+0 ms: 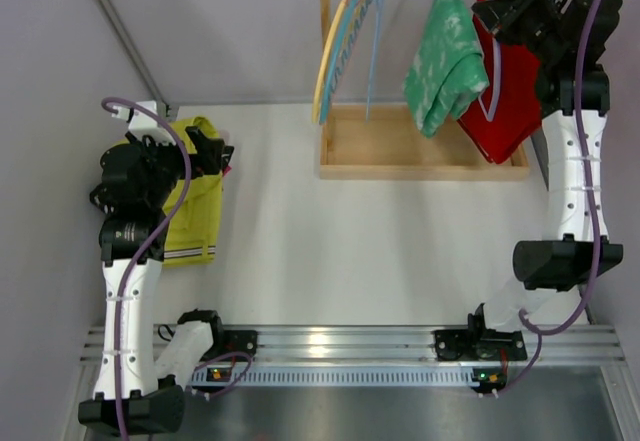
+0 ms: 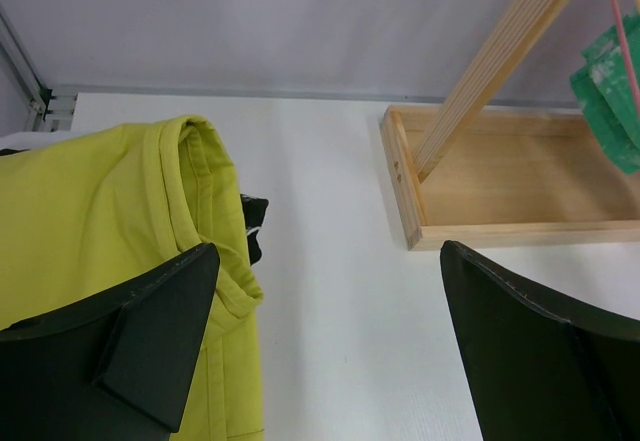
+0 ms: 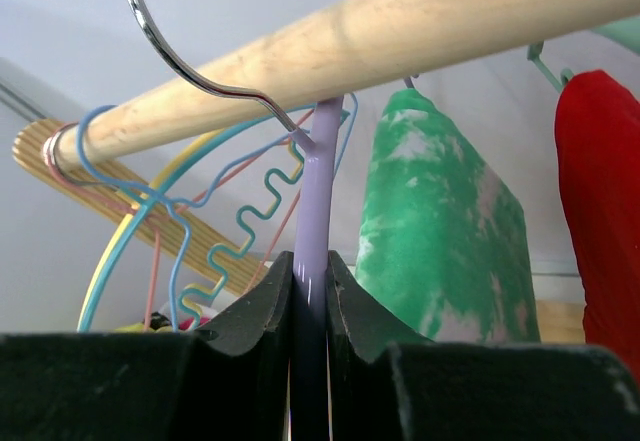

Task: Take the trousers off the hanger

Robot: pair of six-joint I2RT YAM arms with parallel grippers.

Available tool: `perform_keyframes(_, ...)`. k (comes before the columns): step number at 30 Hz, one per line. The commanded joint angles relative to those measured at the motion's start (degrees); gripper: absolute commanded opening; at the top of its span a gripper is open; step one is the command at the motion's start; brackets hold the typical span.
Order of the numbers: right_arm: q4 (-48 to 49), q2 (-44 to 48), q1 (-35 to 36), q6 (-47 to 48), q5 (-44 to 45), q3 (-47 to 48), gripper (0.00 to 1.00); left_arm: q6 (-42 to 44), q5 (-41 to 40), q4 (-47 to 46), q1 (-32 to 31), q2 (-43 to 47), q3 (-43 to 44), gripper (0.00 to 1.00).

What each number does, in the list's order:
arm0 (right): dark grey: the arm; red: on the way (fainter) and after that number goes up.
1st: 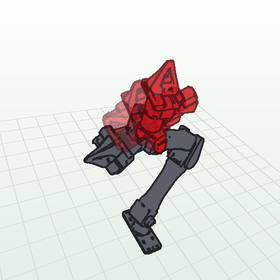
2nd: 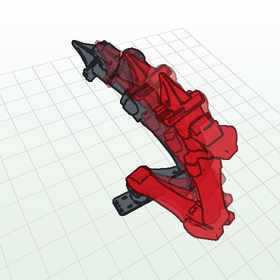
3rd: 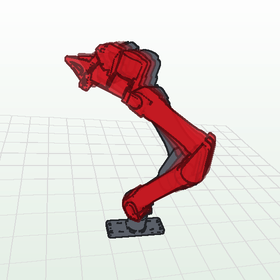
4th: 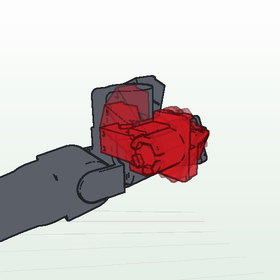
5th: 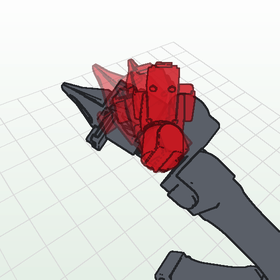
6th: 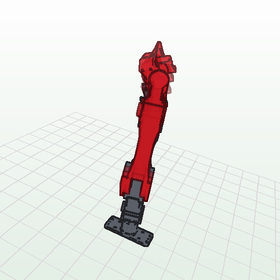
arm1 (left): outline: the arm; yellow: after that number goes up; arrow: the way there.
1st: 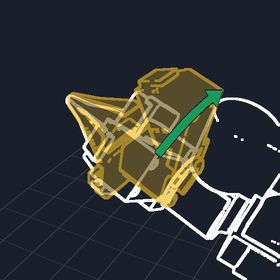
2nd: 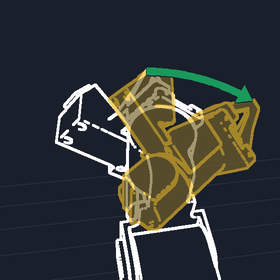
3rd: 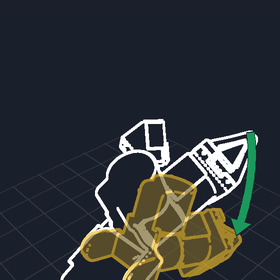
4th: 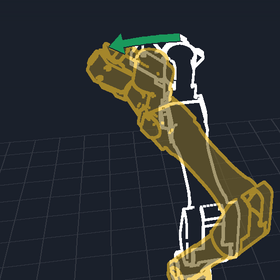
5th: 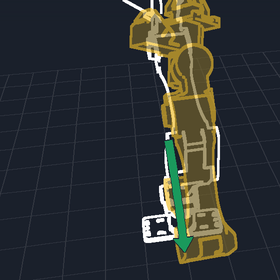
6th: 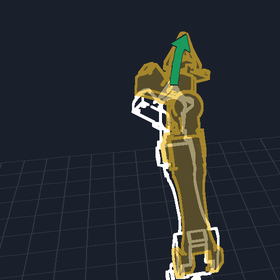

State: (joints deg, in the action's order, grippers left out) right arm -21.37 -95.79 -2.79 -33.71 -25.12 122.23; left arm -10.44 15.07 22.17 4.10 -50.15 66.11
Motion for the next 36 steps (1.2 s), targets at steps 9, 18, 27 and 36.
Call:
perform_keyframes(9, 11.87, 11.76, -0.38, 1.54, 1.13, -3.91, 0.0, 2.0, 2.85, -5.82, 0.3, 3.65, -0.98, 0.99)
perform_keyframes(18, 10.38, 21.86, -0.38, 1.99, 0.08, -17.89, 0.0, 7.71, 9.44, -8.2, 0.3, 5.41, -5.63, 0.99)
perform_keyframes(27, 5.64, 30.65, -0.38, -2.49, 1.3, -25.45, 0.0, 16.57, 22.55, -12.15, -3.74, 8.05, -10.56, 0.99)
perform_keyframes(36, 1.68, 38.91, -0.38, -3.55, 2.54, -34.86, 0.0, 31.35, 11.13, -12.42, -31.05, 1.03, -13.46, 0.99)
